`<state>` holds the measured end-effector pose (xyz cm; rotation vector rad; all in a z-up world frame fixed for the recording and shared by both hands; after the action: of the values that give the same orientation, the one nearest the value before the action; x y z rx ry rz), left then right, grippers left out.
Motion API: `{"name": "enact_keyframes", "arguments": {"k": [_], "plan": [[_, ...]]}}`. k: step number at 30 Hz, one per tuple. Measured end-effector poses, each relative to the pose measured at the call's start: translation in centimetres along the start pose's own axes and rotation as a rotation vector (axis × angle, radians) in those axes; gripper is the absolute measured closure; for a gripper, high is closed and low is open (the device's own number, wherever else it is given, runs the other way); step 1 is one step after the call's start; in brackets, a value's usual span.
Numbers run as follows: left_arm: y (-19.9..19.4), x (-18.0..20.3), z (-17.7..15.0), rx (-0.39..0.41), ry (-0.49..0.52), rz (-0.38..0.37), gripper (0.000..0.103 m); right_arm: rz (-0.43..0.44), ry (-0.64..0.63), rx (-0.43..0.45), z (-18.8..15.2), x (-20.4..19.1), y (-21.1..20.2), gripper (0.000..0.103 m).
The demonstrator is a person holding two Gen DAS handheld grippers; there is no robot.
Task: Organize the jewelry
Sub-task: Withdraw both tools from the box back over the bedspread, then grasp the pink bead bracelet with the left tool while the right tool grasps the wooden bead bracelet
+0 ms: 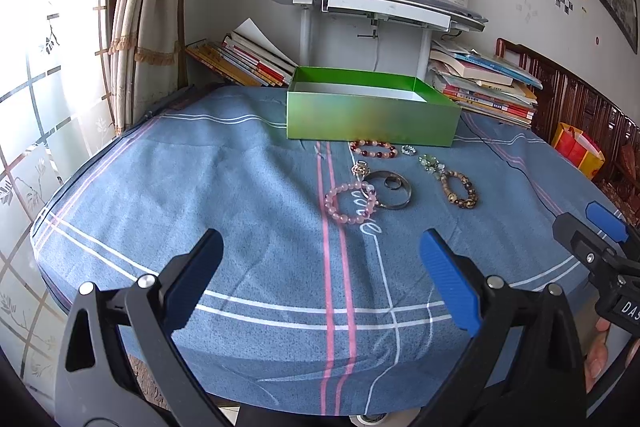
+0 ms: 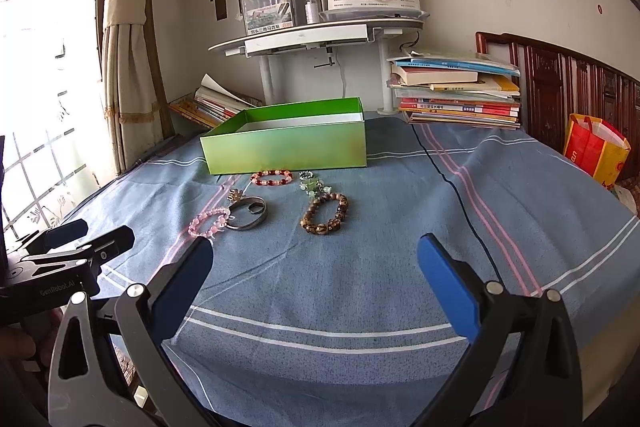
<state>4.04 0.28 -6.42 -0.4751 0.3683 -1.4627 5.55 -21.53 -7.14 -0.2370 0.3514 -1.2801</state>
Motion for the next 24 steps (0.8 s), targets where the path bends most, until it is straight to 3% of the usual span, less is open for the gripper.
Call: {"name": "enact_keyframes", "arguments": {"k": [13,20,22,24], "plan": [[1.5,0.6,-0.2,-0.024,0.021,-0.004,0.006,-0.005,0.013,-0.027,-0.7,0.4,1.1,0.003],[4.6,1.2,1.0,-0.072,0.053,-0.006,0.006,-0.021,0.060,-0.067,-0.5,2.0,3.0,0.003],[5.7,1.3,1.5,-0.077,0.054,-0.002,0.008,-0.021,0.062,-0.077,-0.4,2.1,3.4,0.003],[7.0,1.4,2.0,-0.097,0.059,-0.004,0.018,-0.020,0.058,-0.084,-0.3,2.2,4.0,0.003]]}}
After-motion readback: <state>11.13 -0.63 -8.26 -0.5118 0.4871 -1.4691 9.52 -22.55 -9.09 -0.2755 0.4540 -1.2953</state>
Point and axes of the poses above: each gripper's, at about its wrist camera, not at the fingertips, and y roughly the way its jaws point, x to its right, z to its top, the point moved 7 cm from there along y, roughly the way its jaws point
